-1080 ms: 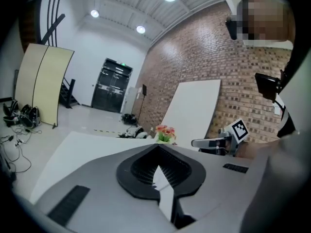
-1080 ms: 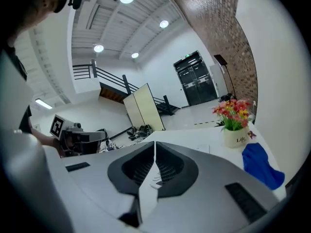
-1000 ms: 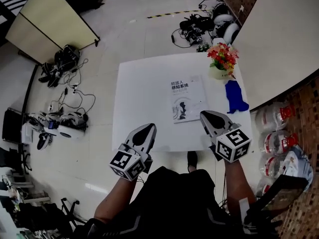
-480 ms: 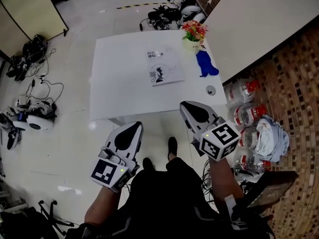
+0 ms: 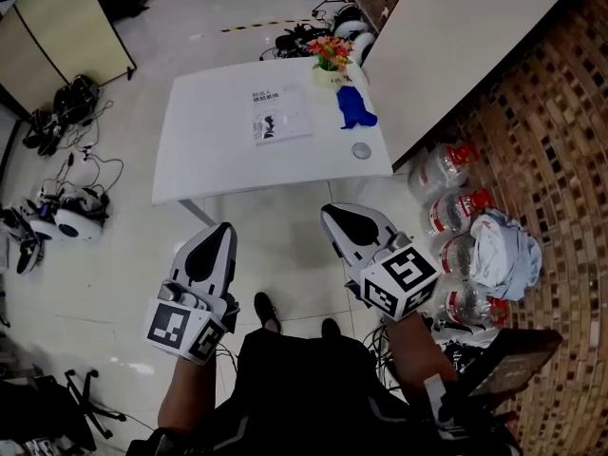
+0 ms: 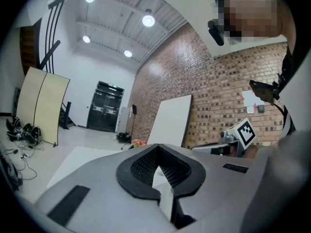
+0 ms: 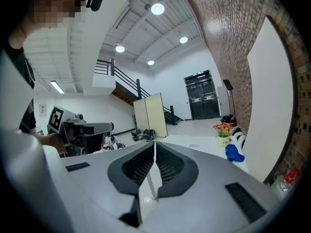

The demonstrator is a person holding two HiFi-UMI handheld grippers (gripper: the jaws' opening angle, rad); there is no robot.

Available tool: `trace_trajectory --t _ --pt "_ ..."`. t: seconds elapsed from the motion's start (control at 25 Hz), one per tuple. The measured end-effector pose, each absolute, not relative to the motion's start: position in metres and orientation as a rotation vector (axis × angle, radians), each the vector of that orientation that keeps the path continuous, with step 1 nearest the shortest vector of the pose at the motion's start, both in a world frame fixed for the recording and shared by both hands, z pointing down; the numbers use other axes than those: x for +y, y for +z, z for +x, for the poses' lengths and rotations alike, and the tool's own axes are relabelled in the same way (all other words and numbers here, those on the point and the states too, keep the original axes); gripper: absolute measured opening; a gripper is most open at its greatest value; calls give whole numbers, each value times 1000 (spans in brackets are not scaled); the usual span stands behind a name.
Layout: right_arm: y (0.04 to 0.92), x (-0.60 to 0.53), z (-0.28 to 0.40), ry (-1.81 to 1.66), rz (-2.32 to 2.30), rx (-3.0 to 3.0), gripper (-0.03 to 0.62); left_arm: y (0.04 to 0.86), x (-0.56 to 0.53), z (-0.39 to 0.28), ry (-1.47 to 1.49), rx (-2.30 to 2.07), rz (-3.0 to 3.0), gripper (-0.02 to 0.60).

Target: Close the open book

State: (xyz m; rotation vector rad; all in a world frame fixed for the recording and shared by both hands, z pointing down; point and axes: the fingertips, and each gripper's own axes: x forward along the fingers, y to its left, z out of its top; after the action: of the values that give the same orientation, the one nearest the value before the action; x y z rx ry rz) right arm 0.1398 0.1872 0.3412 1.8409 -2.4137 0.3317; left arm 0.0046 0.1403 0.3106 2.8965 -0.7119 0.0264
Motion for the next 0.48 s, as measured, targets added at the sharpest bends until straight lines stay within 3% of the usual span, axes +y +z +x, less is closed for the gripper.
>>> trace_trajectory --t 0.24,0.48 --pt "329 272 149 282 1789 -2488 8 316 236 7 106 -783 2869 -6" --pt "325 331 114 250 1802 -2499 8 320 308 -32 155 -779 2876 -6"
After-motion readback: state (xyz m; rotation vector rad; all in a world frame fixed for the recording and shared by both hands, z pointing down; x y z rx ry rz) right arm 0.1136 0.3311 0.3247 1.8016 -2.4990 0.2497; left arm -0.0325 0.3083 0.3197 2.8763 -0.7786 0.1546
